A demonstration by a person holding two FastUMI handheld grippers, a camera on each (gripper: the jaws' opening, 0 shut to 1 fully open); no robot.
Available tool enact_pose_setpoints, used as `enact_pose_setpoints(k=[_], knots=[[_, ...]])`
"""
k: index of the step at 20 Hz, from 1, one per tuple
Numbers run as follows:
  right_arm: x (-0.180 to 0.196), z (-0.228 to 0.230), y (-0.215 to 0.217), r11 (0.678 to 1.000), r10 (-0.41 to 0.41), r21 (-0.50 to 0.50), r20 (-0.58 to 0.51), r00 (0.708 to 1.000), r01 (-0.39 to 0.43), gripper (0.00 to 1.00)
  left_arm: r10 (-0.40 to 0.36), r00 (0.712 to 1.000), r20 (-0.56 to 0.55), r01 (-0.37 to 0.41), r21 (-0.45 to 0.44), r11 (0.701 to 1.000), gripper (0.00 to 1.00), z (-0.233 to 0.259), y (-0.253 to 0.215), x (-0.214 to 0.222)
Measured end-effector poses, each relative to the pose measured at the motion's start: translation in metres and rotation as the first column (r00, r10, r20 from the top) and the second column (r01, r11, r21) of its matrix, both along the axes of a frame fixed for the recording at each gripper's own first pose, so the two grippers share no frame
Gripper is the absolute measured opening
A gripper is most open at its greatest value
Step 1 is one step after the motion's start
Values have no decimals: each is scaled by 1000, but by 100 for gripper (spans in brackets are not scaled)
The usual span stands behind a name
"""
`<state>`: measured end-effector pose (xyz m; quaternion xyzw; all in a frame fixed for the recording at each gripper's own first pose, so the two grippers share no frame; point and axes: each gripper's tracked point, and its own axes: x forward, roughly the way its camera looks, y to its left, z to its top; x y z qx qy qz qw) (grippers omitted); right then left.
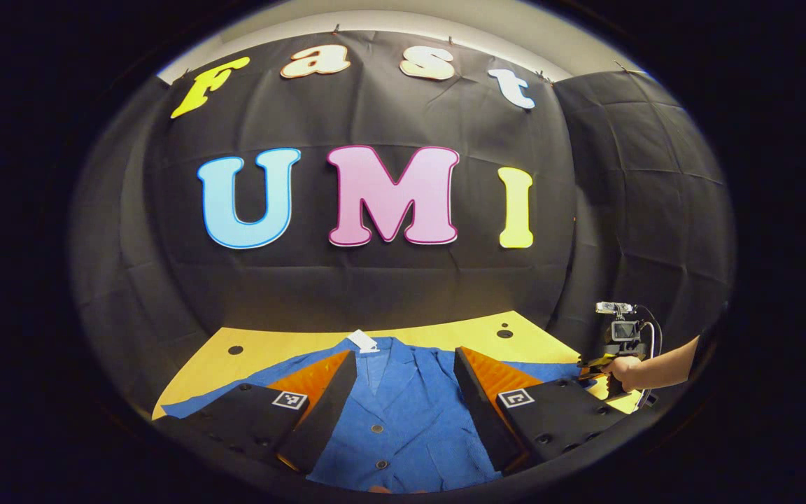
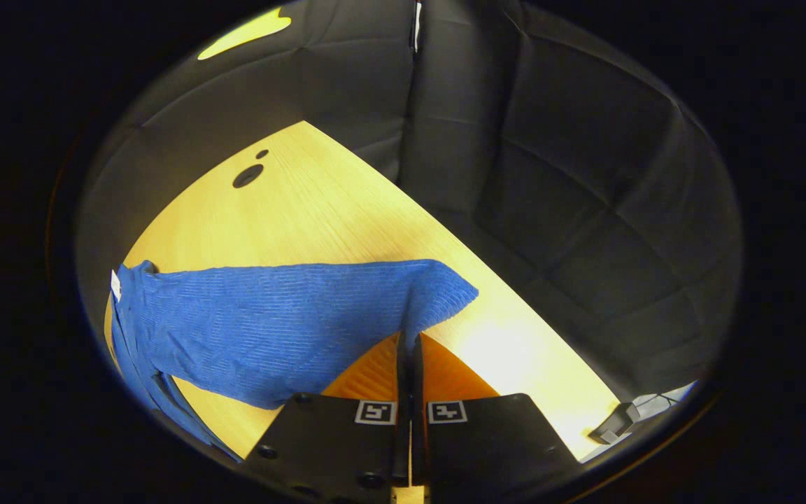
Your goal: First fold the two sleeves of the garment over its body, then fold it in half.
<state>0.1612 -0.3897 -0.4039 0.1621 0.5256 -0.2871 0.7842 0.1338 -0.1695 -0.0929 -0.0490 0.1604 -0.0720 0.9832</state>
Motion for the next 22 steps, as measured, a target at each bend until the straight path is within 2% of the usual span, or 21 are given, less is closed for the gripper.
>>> enact_pose_setpoints(k=[2,4,5,7,10,14,17,19,22], knots=[[5,-2,2,998,-45,44,14,999,44,1,27,999,-37,-27,-19,999,81,-10,12,-9],[6,0,12,985,-115,135,22,993,111,1,56,996,-63,-58,-25,998,81,-15,27,-18],[7,7,15,982,-129,142,44,991,122,1,68,996,-65,-70,-27,997,81,-16,35,-22],[11,22,27,989,-104,114,93,990,93,1,78,995,-67,-80,-26,996,81,-17,46,-28],[32,68,76,997,16,71,193,981,-30,1,81,994,-67,-83,-24,996,81,-20,62,-35],[89,125,183,980,147,76,353,924,-185,1,90,995,-43,-92,-27,995,81,-16,85,-48],[130,148,278,945,257,84,404,878,-315,1,141,990,-23,-141,6,990,81,-16,123,-67],[155,163,358,914,309,109,434,846,-390,1,200,979,-29,-200,9,980,81,-20,155,-85],[187,160,485,853,415,106,455,788,-510,0,344,935,-92,-345,-1,939,81,-40,219,-124]])
